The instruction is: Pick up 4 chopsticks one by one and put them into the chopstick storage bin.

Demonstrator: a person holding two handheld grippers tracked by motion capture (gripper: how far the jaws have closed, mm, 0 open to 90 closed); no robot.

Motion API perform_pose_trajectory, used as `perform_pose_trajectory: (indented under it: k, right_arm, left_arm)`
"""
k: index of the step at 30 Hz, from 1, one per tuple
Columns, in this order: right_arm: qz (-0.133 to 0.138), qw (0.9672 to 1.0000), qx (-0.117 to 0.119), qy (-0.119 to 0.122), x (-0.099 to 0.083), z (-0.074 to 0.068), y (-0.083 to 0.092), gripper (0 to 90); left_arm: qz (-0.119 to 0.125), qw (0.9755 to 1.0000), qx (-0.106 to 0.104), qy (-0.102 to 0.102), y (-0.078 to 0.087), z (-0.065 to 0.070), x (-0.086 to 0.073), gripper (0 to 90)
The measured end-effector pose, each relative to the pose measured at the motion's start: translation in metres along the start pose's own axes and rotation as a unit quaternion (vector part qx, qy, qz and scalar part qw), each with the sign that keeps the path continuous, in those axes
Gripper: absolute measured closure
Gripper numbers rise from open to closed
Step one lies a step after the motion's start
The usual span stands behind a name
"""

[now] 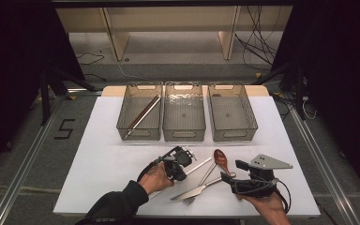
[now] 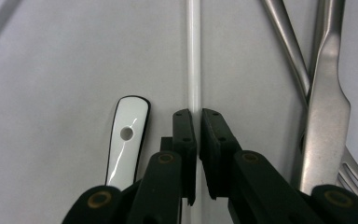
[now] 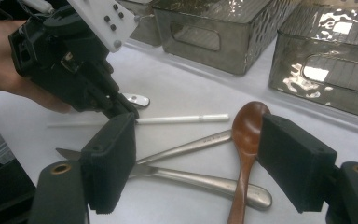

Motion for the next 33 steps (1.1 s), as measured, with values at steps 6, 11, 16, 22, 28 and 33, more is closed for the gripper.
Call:
perform_pose_trajectory:
  k: [6,11,16,22,28,33]
  right_arm:
    - [-0.001,1.0000,0.000,0.000,0.000,0.000,0.000,28.8]
    - [0.000,1.0000,0.000,0.000,0.000,0.000,0.000,28.8]
    - [-0.001,1.0000,0.000,-0.003,0.000,0.001,0.000,28.8]
    - [-0.001,1.0000,0.000,-0.002,0.000,0.001,0.000,28.8]
    - [-0.001,1.0000,0.000,-0.002,0.000,0.001,0.000,28.8]
    - [0.000,1.0000,-0.001,-0.001,0.000,0.001,0.001,28.8]
  left_arm:
    - [0.004,1.0000,0.001,0.000,0.000,0.000,0.000,83.7]
    - [0.004,1.0000,-0.001,-0.007,0.000,0.000,0.000,84.3]
    - [0.010,0.9999,-0.009,-0.008,0.002,-0.002,0.000,84.4]
    - [0.028,0.9995,-0.017,-0.005,0.013,-0.003,0.003,84.4]
    - [0.030,0.9994,-0.017,-0.010,0.021,-0.005,0.003,84.6]
    - [0.048,0.9987,-0.014,-0.010,0.034,-0.008,0.007,84.5]
Point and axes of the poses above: each handheld gripper's, and its own axes: y roughly backward along the jaws, x roughly out of its top, z roughly to its right, the point moved 8 cm from there along -y, roughly forward along the jaws, and after that the axes turned 7 degrees about -x, right-handed, at the moved point
